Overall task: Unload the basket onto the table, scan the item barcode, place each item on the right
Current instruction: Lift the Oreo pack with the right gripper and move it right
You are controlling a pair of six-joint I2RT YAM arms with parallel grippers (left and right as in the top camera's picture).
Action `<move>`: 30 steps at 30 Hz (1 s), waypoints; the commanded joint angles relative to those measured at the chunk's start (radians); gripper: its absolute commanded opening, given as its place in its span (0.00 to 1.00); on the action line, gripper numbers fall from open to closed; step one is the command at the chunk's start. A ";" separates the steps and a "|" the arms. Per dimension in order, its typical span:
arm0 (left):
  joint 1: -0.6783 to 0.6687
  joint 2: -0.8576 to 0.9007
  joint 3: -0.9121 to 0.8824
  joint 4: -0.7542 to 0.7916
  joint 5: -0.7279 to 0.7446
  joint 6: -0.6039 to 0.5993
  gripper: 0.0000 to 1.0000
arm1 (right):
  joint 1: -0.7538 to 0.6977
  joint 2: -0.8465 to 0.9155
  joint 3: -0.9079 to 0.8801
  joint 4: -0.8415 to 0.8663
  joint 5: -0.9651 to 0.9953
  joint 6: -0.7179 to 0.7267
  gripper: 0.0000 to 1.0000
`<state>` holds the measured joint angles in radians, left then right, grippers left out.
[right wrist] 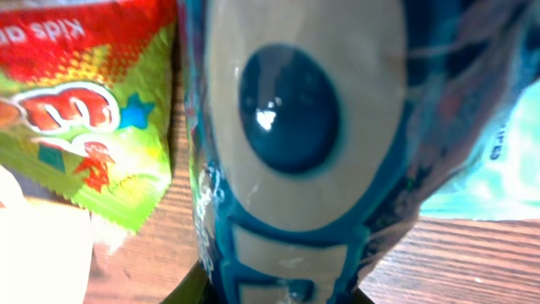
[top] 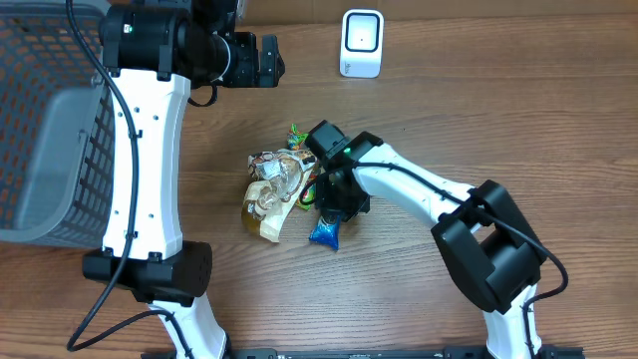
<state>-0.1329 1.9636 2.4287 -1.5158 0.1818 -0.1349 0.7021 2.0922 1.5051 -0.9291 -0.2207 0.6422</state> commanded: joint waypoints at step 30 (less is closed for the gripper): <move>0.002 -0.009 0.008 0.002 -0.009 0.008 1.00 | -0.480 -0.303 0.046 -0.002 -1.344 -0.331 0.04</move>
<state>-0.1329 1.9636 2.4287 -1.5158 0.1818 -0.1349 0.2184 1.8011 1.5341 -0.9016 -1.5116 0.3763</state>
